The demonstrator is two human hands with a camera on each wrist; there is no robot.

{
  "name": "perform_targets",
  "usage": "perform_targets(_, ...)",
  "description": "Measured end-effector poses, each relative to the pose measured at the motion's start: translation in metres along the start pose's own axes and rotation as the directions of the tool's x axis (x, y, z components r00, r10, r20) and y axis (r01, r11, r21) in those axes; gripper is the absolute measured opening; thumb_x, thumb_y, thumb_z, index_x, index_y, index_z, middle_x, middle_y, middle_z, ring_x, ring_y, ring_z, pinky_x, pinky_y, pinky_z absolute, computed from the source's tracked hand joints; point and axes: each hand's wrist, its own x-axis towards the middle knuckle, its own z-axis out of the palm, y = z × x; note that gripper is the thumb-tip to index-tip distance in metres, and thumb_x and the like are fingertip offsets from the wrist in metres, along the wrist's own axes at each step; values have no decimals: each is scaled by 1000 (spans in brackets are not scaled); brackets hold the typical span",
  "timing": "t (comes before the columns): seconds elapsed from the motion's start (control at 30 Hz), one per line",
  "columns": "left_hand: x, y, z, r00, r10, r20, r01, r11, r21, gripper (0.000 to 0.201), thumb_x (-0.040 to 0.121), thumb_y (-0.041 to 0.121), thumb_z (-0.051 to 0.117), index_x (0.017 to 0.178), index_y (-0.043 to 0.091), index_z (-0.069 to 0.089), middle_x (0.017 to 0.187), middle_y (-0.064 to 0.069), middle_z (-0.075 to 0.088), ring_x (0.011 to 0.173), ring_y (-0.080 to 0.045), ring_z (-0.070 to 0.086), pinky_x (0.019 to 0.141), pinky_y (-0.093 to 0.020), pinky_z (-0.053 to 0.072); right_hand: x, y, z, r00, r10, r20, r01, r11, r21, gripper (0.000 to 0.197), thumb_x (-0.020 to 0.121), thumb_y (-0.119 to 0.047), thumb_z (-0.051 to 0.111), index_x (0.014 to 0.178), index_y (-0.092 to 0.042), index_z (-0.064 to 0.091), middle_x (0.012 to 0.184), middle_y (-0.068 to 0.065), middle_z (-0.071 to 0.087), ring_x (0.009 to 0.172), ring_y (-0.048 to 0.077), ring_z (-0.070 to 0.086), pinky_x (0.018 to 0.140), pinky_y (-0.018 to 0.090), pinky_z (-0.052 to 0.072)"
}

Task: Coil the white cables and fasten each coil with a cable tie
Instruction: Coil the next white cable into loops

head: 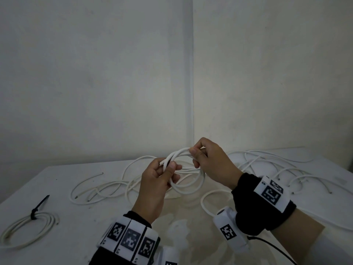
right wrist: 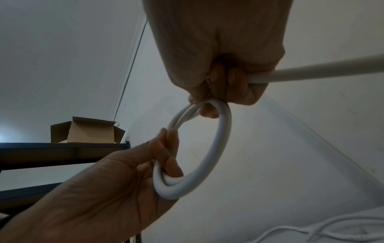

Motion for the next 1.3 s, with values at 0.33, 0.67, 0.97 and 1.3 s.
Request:
perform_targets(0.33, 2, 6, 5, 984, -169, 60, 179, 947, -268, 34, 97, 25, 37, 93, 7, 65, 74, -2, 68, 46, -5, 48, 53, -20, 46, -5, 4, 0, 997, 36, -62, -34, 999, 27, 24, 95, -21, 48, 72, -19, 41, 55, -4, 56, 41, -2, 47, 46, 11, 33)
perform_targets(0.67, 0, 3, 6, 973, -197, 120, 222, 940, -260, 31, 97, 23, 38, 93, 4, 62, 57, 3, 53, 44, -4, 43, 48, -18, 44, -10, 6, 4, 990, 85, -113, -80, 995, 53, 24, 95, -22, 48, 71, -20, 41, 57, -2, 57, 39, -2, 45, 49, 17, 31)
perform_targets(0.97, -1, 2, 6, 960, -206, 190, 253, 928, -273, 36, 99, 25, 30, 111, 4, 56, 58, 4, 49, 40, -4, 31, 46, -18, 41, -14, 11, 12, 987, 102, -125, -88, 990, 111, 23, 95, -24, 48, 73, -19, 41, 58, -2, 57, 40, -1, 45, 51, 18, 31)
perform_targets(1.3, 3, 3, 0, 954, -209, 216, 258, 939, -229, 19, 99, 17, 33, 98, 7, 49, 55, 5, 42, 39, -3, 28, 45, -17, 39, -10, 14, 5, 992, 119, 28, -122, 979, 165, 22, 96, -20, 46, 75, -14, 43, 57, -1, 59, 37, 1, 42, 47, 18, 33)
